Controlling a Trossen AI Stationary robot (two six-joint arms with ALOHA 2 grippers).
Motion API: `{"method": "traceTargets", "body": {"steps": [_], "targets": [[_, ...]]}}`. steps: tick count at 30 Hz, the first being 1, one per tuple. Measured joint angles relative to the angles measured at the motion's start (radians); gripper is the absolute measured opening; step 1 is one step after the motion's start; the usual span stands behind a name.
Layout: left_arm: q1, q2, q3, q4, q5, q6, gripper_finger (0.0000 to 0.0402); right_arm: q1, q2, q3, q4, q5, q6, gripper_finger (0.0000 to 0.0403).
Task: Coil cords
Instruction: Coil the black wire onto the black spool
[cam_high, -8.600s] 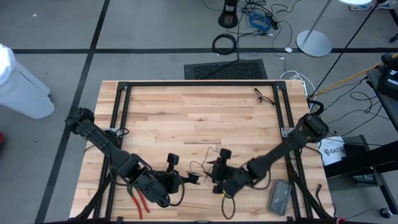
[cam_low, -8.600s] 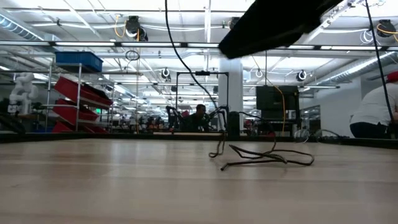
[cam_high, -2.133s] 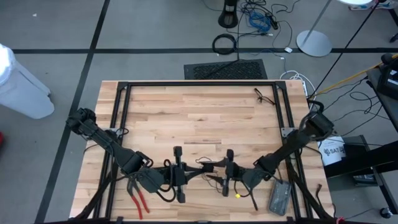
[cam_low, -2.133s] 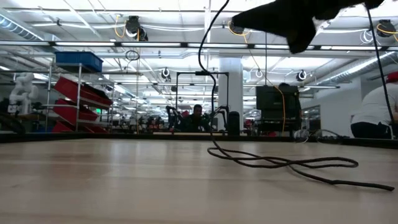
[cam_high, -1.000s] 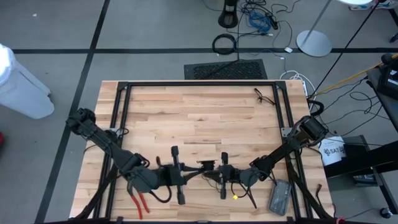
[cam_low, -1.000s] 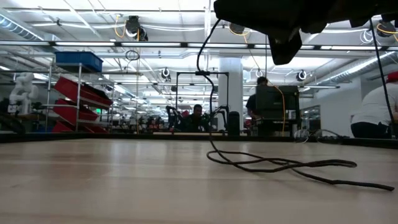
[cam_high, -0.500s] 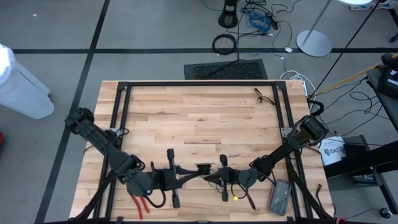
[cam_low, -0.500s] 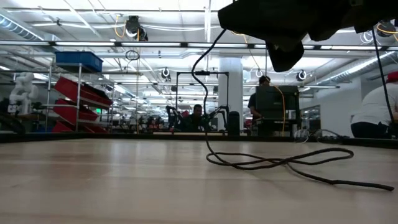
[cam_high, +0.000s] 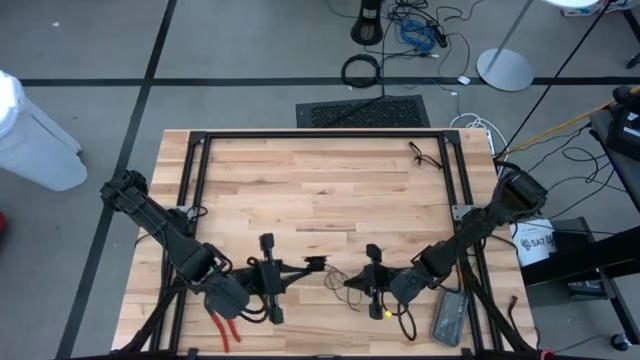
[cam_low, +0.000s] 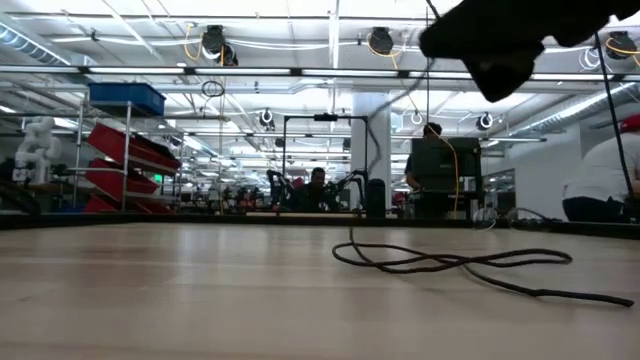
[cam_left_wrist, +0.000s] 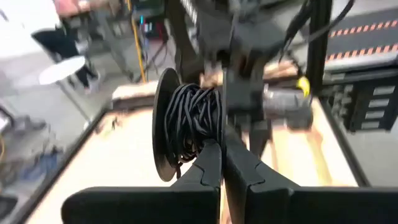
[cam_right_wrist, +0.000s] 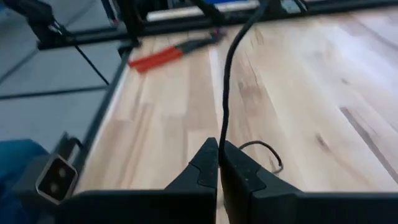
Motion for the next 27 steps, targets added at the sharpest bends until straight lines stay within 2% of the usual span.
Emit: {"method": "traceTargets", "body": {"steps": [5, 9, 14, 27], "targets": [[0.011, -0.027, 0.000, -0.203, 0.067, -0.188, 0.0002, 0.011, -0.063, 0.000, -0.162, -0.003, 0.073, 0.0000], [0.012, -0.029, 0.000, -0.305, 0.076, -0.278, 0.0002, 0.010, -0.080, 0.000, -0.182, -0.075, 0.088, 0.0000], [0.012, -0.029, 0.000, -0.346, 0.093, -0.290, 0.0002, 0.009, -0.080, 0.013, -0.194, -0.159, 0.089, 0.0000], [0.012, -0.028, 0.000, -0.344, 0.192, -0.282, 0.0002, 0.009, -0.078, 0.108, -0.330, -0.156, 0.047, 0.0000]]}}
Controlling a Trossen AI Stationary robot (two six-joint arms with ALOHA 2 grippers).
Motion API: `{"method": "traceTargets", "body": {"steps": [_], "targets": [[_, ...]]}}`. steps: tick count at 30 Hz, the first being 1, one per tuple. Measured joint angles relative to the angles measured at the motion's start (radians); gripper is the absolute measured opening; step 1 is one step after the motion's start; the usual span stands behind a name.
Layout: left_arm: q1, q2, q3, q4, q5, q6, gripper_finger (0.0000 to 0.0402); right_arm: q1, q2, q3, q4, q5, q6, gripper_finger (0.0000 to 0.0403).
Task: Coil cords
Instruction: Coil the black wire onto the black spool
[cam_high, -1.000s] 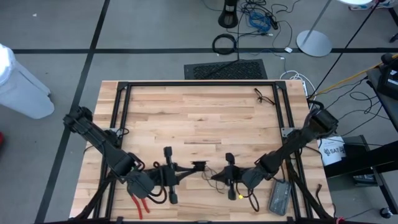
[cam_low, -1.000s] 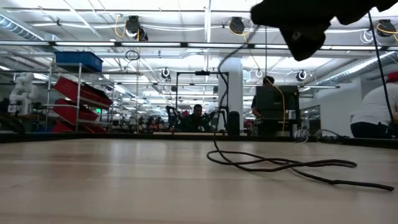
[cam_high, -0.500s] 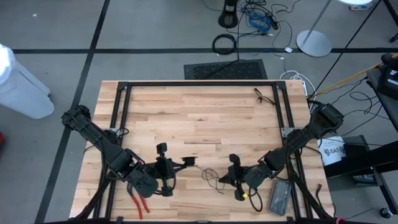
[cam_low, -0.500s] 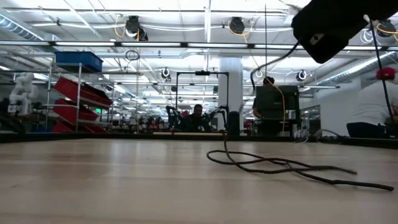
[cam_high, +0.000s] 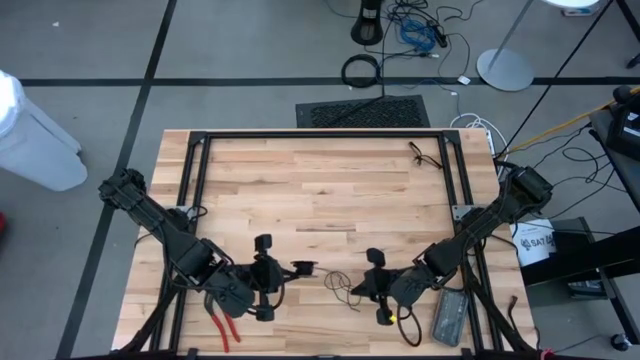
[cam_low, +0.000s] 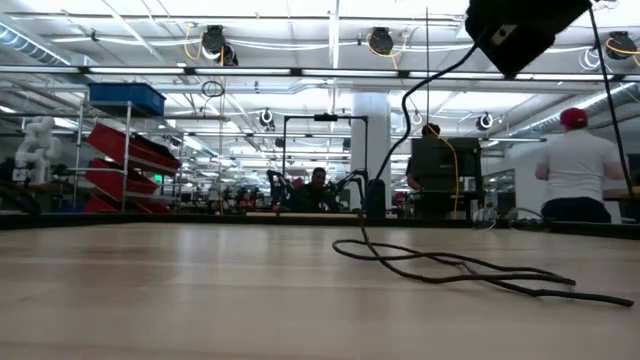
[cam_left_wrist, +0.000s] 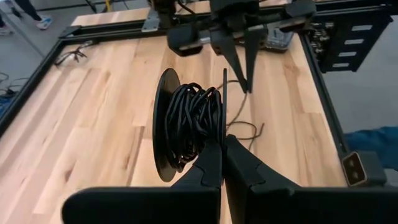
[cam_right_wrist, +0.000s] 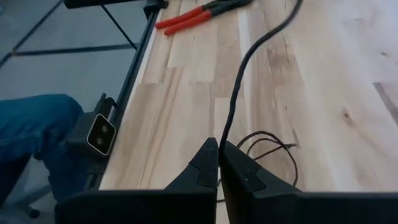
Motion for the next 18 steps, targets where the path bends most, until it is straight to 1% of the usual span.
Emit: {"method": "traceTargets", "body": {"steps": [4, 11, 18], "targets": [[0.000, 0.000, 0.000, 0.000, 0.013, -0.002, 0.0002, 0.000, 0.000, 0.046, -0.024, 0.004, -0.023, 0.0000], [-0.003, 0.005, 0.000, 0.003, 0.094, -0.008, 0.0002, 0.006, 0.000, 0.098, -0.036, 0.004, -0.079, 0.0000], [-0.003, 0.005, 0.000, 0.003, 0.098, -0.008, 0.0002, 0.007, 0.000, 0.189, -0.089, 0.004, -0.147, 0.0000]]}}
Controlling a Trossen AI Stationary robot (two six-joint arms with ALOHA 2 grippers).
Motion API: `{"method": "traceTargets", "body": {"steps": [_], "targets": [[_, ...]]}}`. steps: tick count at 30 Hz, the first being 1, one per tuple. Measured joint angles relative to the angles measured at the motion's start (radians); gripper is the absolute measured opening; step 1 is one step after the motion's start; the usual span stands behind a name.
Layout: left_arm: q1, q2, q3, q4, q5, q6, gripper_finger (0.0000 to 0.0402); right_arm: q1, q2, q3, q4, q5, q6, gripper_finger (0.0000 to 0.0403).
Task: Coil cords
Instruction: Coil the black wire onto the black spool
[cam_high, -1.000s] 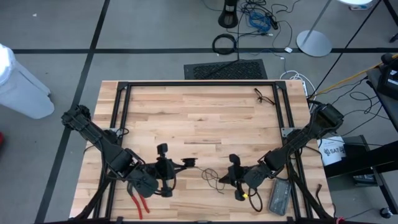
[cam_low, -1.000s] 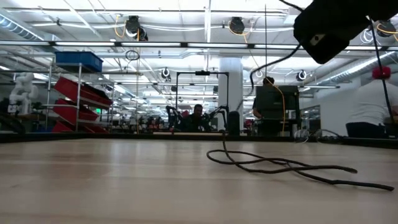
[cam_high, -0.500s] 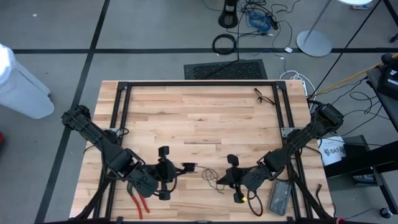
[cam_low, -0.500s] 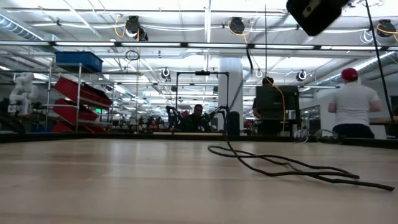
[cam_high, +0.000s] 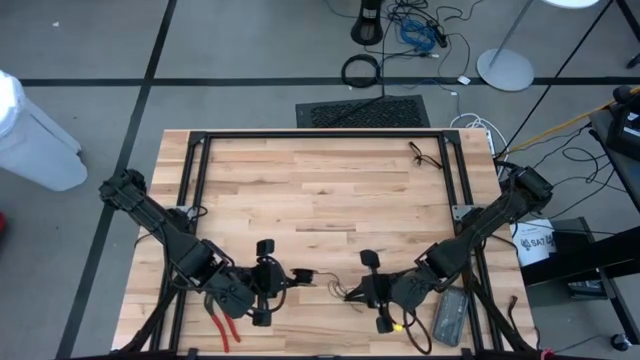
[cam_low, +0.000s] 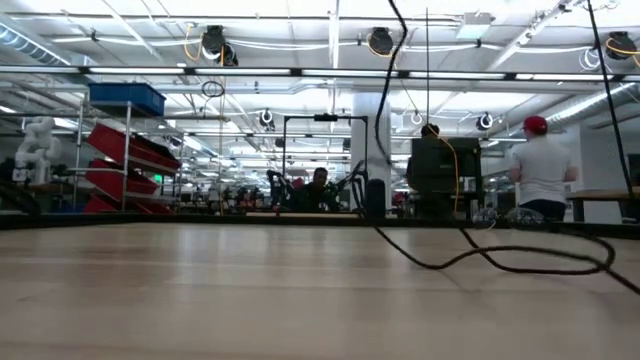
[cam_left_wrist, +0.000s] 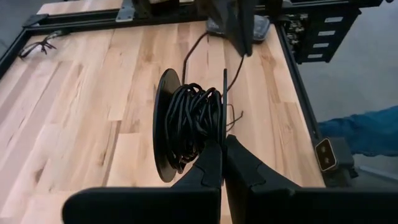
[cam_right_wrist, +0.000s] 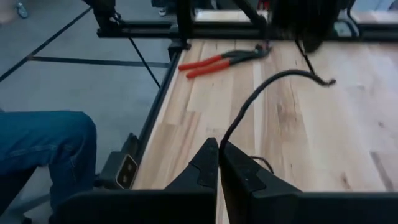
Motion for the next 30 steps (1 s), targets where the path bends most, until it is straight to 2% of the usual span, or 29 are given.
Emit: {"method": "traceTargets", "body": {"steps": [11, 25, 30], "targets": [[0.007, 0.034, 0.000, 0.004, 0.067, 0.007, 0.0002, 0.004, 0.000, 0.160, -0.147, 0.001, -0.091, 0.0000], [0.008, 0.041, 0.000, 0.062, 0.072, 0.008, 0.0002, 0.013, 0.000, 0.302, -0.178, 0.001, -0.264, 0.0000], [0.015, 0.070, 0.000, 0.120, 0.163, 0.062, 0.0002, 0.011, 0.000, 0.352, -0.242, 0.005, -0.294, 0.0000]]}}
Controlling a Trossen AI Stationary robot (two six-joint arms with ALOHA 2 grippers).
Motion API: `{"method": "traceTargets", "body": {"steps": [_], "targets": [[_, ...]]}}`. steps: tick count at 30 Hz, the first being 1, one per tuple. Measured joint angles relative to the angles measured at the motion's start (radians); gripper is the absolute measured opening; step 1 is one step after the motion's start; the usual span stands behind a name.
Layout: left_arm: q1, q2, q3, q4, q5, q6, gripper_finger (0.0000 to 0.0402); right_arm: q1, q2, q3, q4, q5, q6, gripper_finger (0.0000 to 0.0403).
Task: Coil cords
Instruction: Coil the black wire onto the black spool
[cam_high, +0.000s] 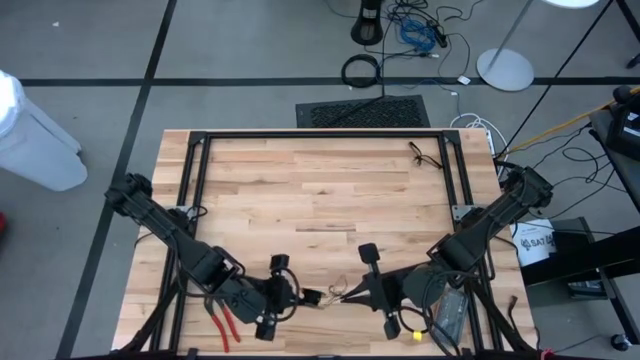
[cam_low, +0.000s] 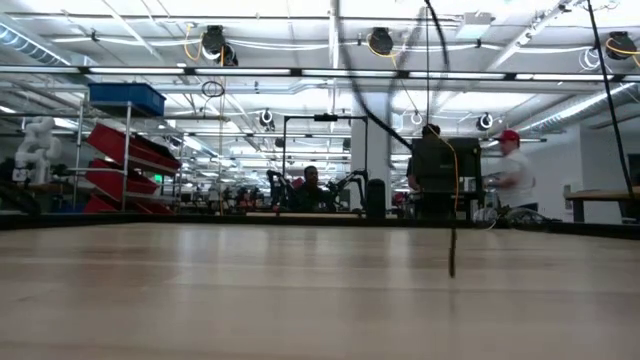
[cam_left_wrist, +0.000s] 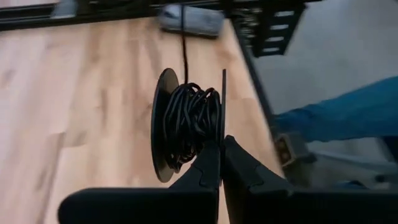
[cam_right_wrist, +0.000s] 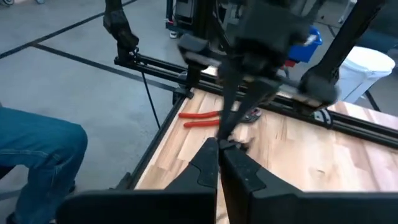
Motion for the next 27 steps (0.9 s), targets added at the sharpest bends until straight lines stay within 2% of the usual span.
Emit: {"method": "traceTargets", "body": {"steps": [8, 15, 27], "targets": [[0.007, 0.028, 0.000, 0.107, 0.141, 0.096, 0.0002, -0.019, 0.000, 0.035, -0.087, 0.031, -0.002, 0.0000], [0.011, 0.028, 0.000, 0.178, 0.177, 0.135, 0.0002, -0.058, 0.000, 0.035, -0.075, 0.029, -0.031, 0.0000], [0.047, 0.077, 0.000, 0.346, 0.259, 0.328, 0.0002, -0.109, 0.003, 0.035, -0.019, 0.007, -0.082, 0.0000]]}}
